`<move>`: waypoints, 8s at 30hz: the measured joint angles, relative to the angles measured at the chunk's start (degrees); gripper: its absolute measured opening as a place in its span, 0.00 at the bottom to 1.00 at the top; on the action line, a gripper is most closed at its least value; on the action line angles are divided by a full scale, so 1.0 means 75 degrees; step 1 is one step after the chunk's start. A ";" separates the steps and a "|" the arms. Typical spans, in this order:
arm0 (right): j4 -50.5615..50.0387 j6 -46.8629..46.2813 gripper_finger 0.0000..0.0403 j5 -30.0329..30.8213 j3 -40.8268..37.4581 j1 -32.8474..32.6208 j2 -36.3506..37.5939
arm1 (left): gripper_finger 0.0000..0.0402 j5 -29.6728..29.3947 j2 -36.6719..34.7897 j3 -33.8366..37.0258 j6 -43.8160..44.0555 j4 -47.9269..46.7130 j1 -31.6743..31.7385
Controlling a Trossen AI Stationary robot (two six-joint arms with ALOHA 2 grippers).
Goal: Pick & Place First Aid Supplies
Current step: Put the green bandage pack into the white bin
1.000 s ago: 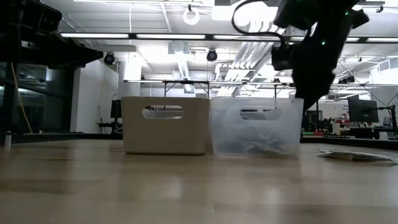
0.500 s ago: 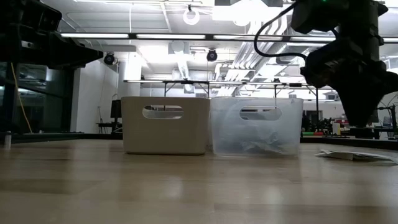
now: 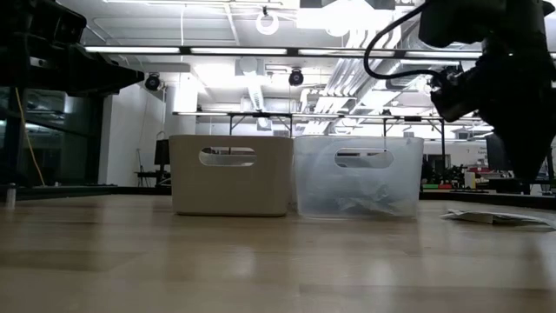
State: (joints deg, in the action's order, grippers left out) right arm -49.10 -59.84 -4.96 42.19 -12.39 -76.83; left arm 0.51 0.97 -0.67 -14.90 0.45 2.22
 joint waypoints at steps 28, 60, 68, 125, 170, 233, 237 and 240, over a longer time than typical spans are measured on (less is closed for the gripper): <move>0.0652 0.0851 0.35 -0.0404 0.0036 -0.0156 -0.1772 | 0.24 0.0000 0.0001 0.0000 -0.0002 0.0001 0.0001; 0.1246 -0.0764 0.00 -0.0437 0.0023 -0.0013 0.0054 | 0.24 0.0000 0.0002 0.0000 -0.0003 0.0002 0.0002; 0.1040 0.0540 0.00 -0.0060 0.1456 0.0904 0.0293 | 0.24 0.0000 0.0003 0.0000 -0.0002 0.0001 0.0003; 0.0126 0.4410 0.28 -0.0574 0.8483 0.4717 -0.6172 | 0.24 0.0000 0.0001 0.0000 -0.0001 0.0001 0.0001; 0.1488 0.2891 0.32 0.0517 -0.0328 -0.1454 0.0561 | 0.24 0.0000 0.0003 0.0000 0.0000 0.0000 0.0000; 0.2930 0.7588 0.01 0.0737 -0.0516 -0.2160 -0.1411 | 0.24 0.0000 0.0002 0.0000 -0.0002 0.0003 0.0000; 0.2822 0.7182 0.01 0.1032 -0.0440 -0.2173 -0.1198 | 0.24 0.0000 0.0000 0.0000 -0.0003 0.0003 0.0001; 0.2778 0.7141 0.01 0.1130 -0.0282 -0.2200 -0.0966 | 0.24 0.0000 0.0000 0.0000 -0.0002 0.0002 0.0000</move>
State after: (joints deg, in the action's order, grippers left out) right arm -28.26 -6.28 3.52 40.08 -28.90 -84.08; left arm 0.51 0.97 -0.67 -14.91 0.46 2.22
